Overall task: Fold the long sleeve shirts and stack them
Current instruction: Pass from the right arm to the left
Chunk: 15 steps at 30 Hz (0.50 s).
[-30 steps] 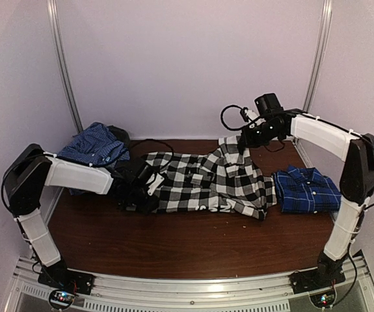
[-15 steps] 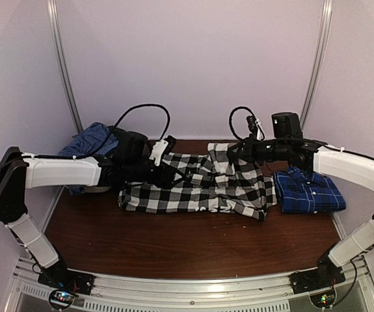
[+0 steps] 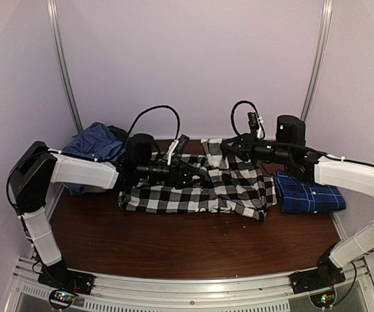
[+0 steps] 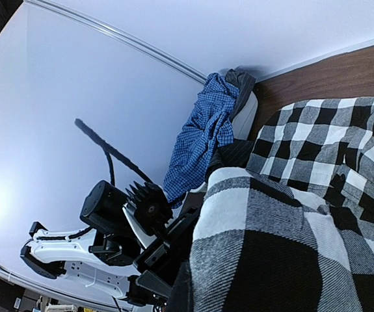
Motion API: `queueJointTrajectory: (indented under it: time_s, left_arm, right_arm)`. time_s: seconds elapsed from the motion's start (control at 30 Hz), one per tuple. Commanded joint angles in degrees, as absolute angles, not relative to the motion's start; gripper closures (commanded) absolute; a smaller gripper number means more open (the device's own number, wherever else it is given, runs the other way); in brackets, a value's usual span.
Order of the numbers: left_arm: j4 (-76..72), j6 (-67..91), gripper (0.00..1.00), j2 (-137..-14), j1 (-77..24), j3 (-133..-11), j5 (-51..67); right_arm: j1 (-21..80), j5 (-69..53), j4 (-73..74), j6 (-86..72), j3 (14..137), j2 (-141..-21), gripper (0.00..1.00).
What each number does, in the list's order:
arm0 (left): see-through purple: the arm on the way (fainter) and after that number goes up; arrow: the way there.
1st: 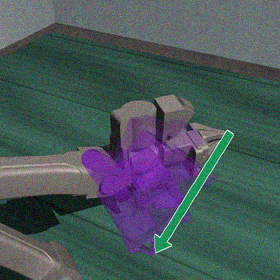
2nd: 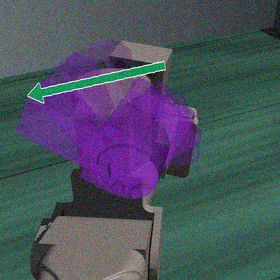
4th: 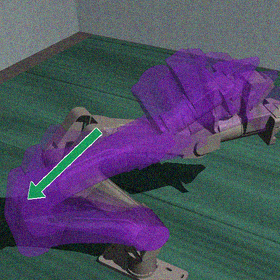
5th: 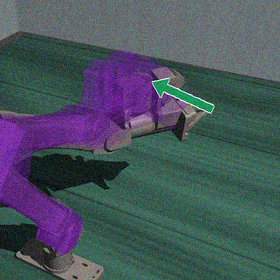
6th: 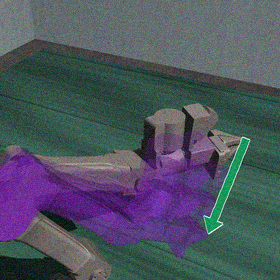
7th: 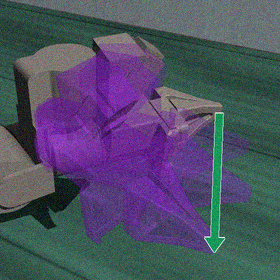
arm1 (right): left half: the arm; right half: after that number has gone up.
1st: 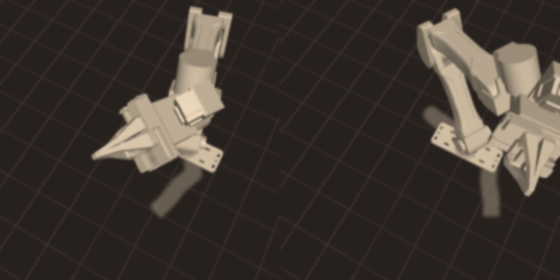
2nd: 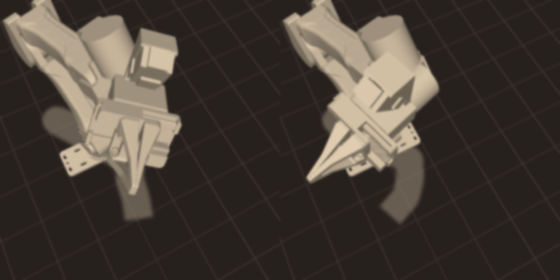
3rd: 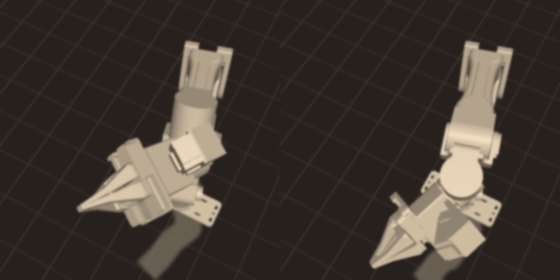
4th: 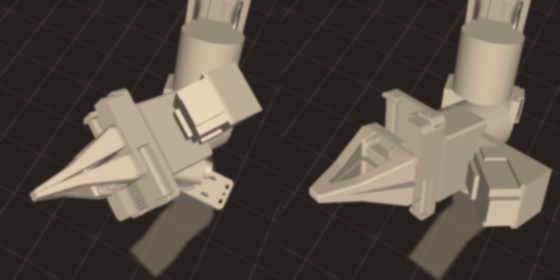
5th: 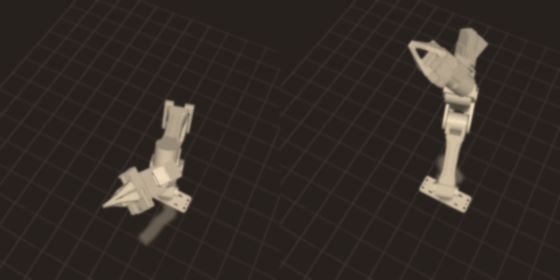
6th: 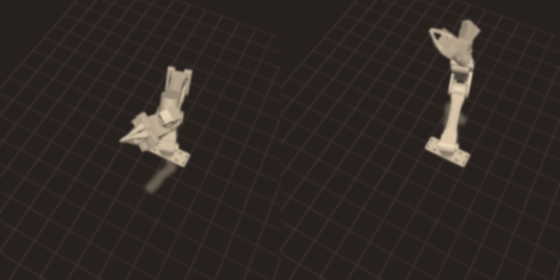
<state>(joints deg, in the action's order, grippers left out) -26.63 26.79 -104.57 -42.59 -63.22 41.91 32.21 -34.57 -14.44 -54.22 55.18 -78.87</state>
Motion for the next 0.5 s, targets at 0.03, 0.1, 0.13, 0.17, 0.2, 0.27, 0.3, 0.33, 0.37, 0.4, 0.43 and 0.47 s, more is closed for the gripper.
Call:
queueJointTrajectory:
  time_s: [0.03, 0.1, 0.13, 0.17, 0.2, 0.27, 0.3, 0.33, 0.37, 0.4, 0.43, 0.47]
  left_arm:
    - [-37.0, 29.7, 0.14, -107.8, -42.7, -65.0, 48.9]
    - [-38.5, 30.4, 0.13, -109.5, -42.7, -65.8, 50.4]
    - [-39.4, 30.7, 0.13, -110.2, -42.7, -66.1, 50.6]
    - [-40.0, 30.9, 0.13, -111.0, -42.7, -66.4, 50.7]
    - [-40.6, 31.0, 0.13, -111.5, -42.7, -66.7, 50.8]
    - [-41.3, 31.2, 0.14, -112.6, -42.7, -67.4, 50.7]
    - [-41.7, 31.2, 0.14, -113.1, -42.7, -67.8, 50.7]
    - [-41.9, 31.2, 0.14, -113.6, -42.7, -68.3, 50.8]
    - [-41.9, 31.2, 0.14, -114.1, -42.7, -69.0, 50.9]
    - [-42.0, 31.2, 0.14, -114.7, -42.7, -69.6, 50.9]
    - [-42.2, 31.2, 0.15, -115.3, -42.7, -70.1, 51.1]
    - [-42.6, 31.5, 0.15, -115.9, -42.7, -70.6, 51.3]
  right_arm:
    - [32.8, -35.6, -19.5, -56.4, 54.3, -77.3, 1.0]
    - [32.9, -35.6, -19.9, -56.7, 54.1, -77.0, 1.0]
    - [33.0, -35.7, -20.0, -56.8, 54.1, -76.9, 1.0]
    - [33.0, -35.7, -20.2, -56.9, 54.0, -76.8, 1.0]
    - [33.1, -35.8, -20.3, -56.9, 54.0, -76.7, 1.0]
    - [33.3, -35.9, -20.4, -57.2, 53.8, -76.6, 1.0]
    - [33.3, -35.8, -20.5, -57.2, 53.7, -76.4, 1.0]
    - [33.4, -35.8, -20.5, -57.3, 53.7, -76.3, 1.0]
    - [33.5, -35.8, -20.5, -57.3, 53.6, -76.2, 1.0]
    - [33.6, -35.7, -20.5, -57.4, 53.5, -76.0, 1.0]
    - [33.6, -35.6, -20.4, -57.4, 53.4, -75.8, 1.0]
    - [33.7, -35.6, -20.4, -57.4, 53.3, -75.6, 1.0]
